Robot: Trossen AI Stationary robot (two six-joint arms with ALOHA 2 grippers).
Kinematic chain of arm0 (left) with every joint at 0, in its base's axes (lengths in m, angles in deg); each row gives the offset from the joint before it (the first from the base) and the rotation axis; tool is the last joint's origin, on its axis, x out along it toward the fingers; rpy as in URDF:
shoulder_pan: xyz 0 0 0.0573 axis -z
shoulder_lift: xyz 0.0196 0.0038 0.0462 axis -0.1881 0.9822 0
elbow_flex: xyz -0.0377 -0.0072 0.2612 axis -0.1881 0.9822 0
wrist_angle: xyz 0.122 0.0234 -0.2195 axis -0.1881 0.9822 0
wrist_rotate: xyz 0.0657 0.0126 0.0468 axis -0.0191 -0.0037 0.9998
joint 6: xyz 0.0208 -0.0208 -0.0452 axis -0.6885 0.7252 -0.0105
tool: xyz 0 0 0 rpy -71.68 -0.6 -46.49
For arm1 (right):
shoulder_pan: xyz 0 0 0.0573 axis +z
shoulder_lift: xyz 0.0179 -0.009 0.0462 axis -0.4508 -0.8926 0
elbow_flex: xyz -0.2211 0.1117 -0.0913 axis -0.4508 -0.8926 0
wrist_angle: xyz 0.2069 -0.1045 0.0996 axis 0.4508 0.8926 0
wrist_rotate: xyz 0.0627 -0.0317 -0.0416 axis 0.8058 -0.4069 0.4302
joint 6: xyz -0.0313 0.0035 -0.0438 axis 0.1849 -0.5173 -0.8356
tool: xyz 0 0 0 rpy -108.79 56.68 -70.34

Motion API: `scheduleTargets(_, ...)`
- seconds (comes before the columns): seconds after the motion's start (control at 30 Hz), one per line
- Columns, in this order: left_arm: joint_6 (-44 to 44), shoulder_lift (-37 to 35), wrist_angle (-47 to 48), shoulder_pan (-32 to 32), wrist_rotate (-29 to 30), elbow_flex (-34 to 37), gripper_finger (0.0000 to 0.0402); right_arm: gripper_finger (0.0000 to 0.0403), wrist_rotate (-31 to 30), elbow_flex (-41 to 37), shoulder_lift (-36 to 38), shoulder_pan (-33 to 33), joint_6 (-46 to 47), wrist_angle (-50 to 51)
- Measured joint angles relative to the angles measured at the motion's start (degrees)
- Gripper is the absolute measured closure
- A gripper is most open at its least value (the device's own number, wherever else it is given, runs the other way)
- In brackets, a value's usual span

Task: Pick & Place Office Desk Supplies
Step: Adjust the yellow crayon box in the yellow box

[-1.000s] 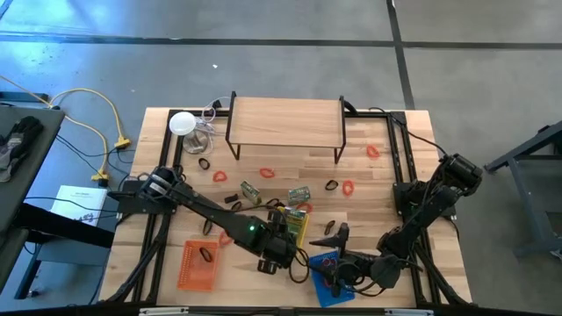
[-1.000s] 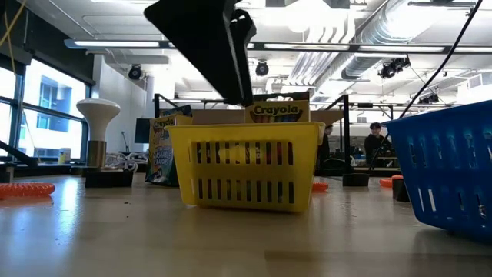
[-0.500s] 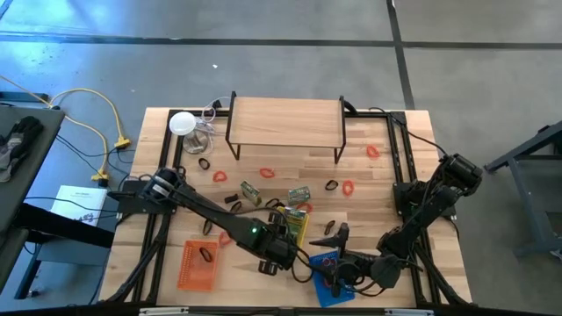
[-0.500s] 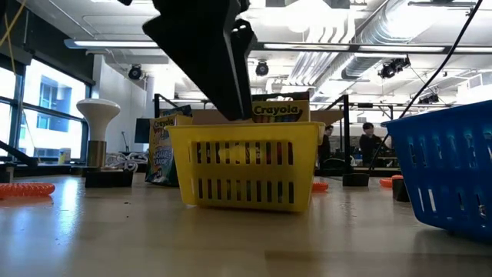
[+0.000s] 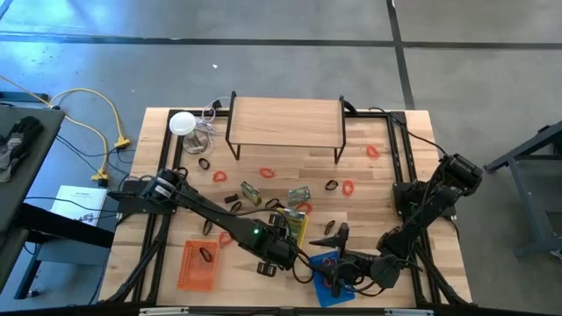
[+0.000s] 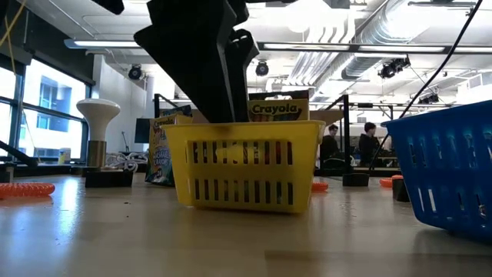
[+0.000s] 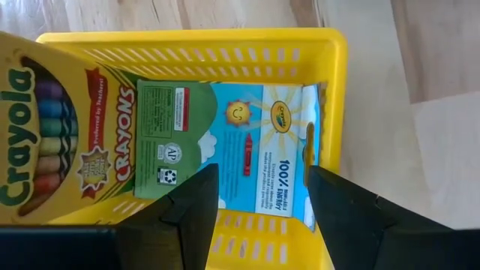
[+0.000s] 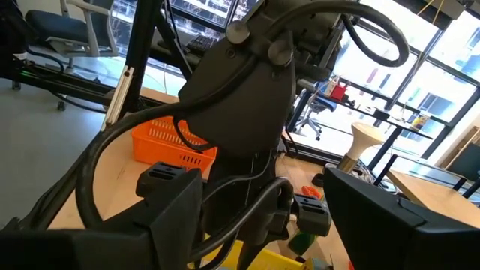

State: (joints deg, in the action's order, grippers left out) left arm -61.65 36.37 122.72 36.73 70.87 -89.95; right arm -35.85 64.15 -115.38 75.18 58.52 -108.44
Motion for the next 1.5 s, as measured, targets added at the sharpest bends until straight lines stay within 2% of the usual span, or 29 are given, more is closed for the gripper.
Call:
scheduleTargets(0.27, -0.15, 1.03, 0.19, -0.48, -4.66, 0.00, 0.0204, 0.0135, 0.00, 0.00, 0.00, 0.01, 0.00, 0.00)
scheduleTargets(0.9, 0.20, 1.79, 0.40, -1.09, -4.10, 0.00, 0.0204, 0.0135, -0.04, 0.00, 0.00, 0.01, 0.00, 0.78)
scheduleTargets(1.17, 11.76, 1.21, 1.87, -1.70, -1.00, 0.00, 0.0204, 0.0135, -0.04, 0.00, 0.00, 0.00, 0.02, 0.85)
scheduleTargets(1.33, 26.17, 1.16, 1.92, -1.92, -1.17, 0.00, 0.0204, 0.0135, -0.04, 0.00, 0.00, 0.00, 0.01, 0.87)
scheduleTargets(1.5, 38.22, 1.14, 1.93, -2.11, -4.02, 0.00, 0.0204, 0.0135, -0.04, 0.00, 0.00, 0.01, 0.26, 0.85)
